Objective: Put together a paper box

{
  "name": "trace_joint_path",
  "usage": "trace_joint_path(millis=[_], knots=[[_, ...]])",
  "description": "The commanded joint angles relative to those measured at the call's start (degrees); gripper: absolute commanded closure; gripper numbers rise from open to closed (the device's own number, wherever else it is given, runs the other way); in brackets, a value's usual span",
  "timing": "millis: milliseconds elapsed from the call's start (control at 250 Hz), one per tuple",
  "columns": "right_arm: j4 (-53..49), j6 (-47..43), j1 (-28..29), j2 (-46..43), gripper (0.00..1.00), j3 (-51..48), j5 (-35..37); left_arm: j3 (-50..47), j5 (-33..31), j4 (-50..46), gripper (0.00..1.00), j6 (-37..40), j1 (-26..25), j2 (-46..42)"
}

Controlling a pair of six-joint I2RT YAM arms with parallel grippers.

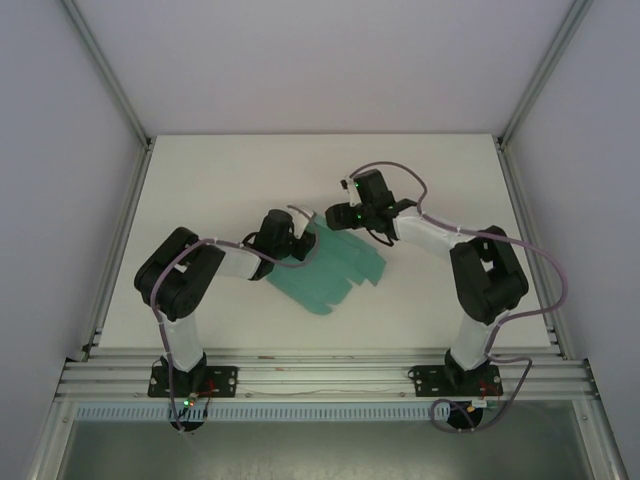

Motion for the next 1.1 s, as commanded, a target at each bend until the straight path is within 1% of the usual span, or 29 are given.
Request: trace_joint_path(millis=[0,112,156,208,316,360,396,420,468,492,536,616,715,847,895,967,1035,1095], knots=[[-5.6,-3.2,1.0,-0.8,0.31,-4.0,-0.5,-1.2,-3.2,-0.2,0.70,-2.2,-0.4,-1.6],[-5.8,-4.8,1.8,-1.3,0.31,-4.1,0.2,-0.7,-2.3,0.7,0.70,-3.0,-0.3,-2.1],[-5.7,-5.0,2.1,-1.3,0.31,-3.9,0.3,-0.1,-1.4,1.5,0.73,-3.6,-0.3,-2.0],[-5.7,-5.3,2.5,-1.3,0.31,-3.6,-0.1,0.7,0.1,2.1,0.82,-4.1,-0.3,-1.8],[-5.6,-6.3,3.7,-1.9,0.31,-3.1,-0.2,2.1,3.4,3.5,0.89,-4.4,-0.3,-1.2],[-5.8,-6.5,4.0,-2.3,0.31,-2.8,0.2,2.9,4.2,3.3,0.91,-4.4,-0.3,-0.8],[-6.0,-6.4,4.1,-2.5,0.31,-2.6,0.6,3.4,4.6,3.0,0.95,-4.4,-0.3,-0.7],[-6.1,-6.4,4.1,-2.5,0.31,-2.5,0.8,3.8,5.0,2.9,0.96,-4.7,-0.3,-0.6],[-6.6,-6.2,4.1,-2.6,0.31,-2.0,0.8,4.1,4.9,2.5,0.96,-5.0,-0.2,-0.3],[-6.9,-6.3,4.2,-2.6,0.31,-1.8,0.7,4.1,4.6,2.6,0.99,-5.3,-0.3,-0.3],[-7.1,-6.2,4.6,-2.8,0.30,-1.7,1.2,3.7,2.4,3.7,1.00,-6.6,-0.4,-0.1],[-6.9,-4.1,5.1,-4.1,0.27,-1.8,4.8,2.1,0.2,7.0,1.00,-8.3,-0.4,0.1],[-5.9,-2.0,4.9,-9.0,0.22,-3.8,10.8,1.9,-1.7,7.0,1.00,-10.7,0.0,0.3],[-7.1,-3.4,4.2,-17.9,0.18,-7.8,15.7,2.1,-0.1,8.1,1.00,-18.0,1.6,-0.3],[-7.6,-3.0,3.6,-21.4,0.18,-9.6,16.2,1.9,1.0,9.0,1.00,-20.2,2.3,-0.4],[-7.1,-1.0,2.3,-26.8,0.17,-12.8,14.7,2.1,1.7,9.7,1.00,-22.4,3.3,-0.4],[-4.9,1.1,0.2,-31.7,0.17,-16.9,9.1,2.1,5.4,10.9,1.00,-23.8,4.4,-0.2],[-2.0,2.5,-1.3,-35.1,0.16,-20.3,4.7,2.1,6.1,11.4,1.00,-24.5,4.8,-0.2]])
